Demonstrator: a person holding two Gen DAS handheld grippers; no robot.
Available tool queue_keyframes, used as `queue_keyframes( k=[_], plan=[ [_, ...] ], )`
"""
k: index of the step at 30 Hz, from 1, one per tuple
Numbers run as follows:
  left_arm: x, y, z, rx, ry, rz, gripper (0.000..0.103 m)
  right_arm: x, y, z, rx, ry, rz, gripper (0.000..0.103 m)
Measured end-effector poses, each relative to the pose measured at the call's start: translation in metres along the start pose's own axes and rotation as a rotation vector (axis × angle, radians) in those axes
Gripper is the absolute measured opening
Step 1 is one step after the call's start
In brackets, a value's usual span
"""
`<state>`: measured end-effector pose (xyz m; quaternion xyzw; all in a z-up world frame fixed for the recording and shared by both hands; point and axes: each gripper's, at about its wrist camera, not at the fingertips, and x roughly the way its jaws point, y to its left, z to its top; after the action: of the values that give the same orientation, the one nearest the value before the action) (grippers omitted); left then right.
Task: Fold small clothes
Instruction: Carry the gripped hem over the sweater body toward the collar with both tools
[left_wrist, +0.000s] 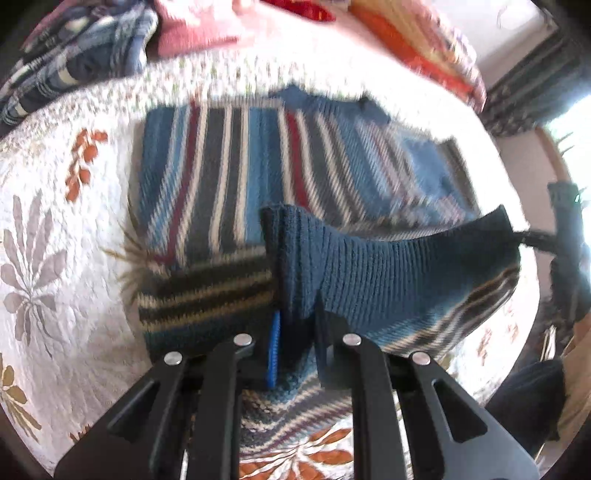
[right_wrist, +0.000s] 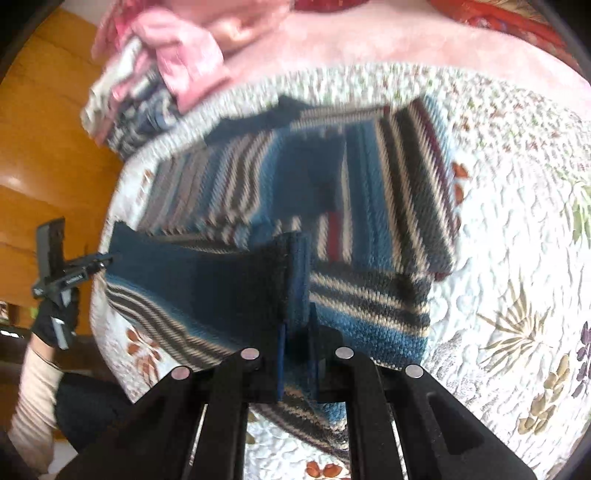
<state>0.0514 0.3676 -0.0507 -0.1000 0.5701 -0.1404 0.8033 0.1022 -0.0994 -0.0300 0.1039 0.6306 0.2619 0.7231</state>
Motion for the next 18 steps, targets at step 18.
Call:
queue_keyframes(
  k=[18],
  plan=[
    [-0.027,-0.002,0.082,-0.08,-0.272,0.021,0.013,-0.036,0.0,0.095,0.055,-0.21,-0.006,0.009]
  ],
)
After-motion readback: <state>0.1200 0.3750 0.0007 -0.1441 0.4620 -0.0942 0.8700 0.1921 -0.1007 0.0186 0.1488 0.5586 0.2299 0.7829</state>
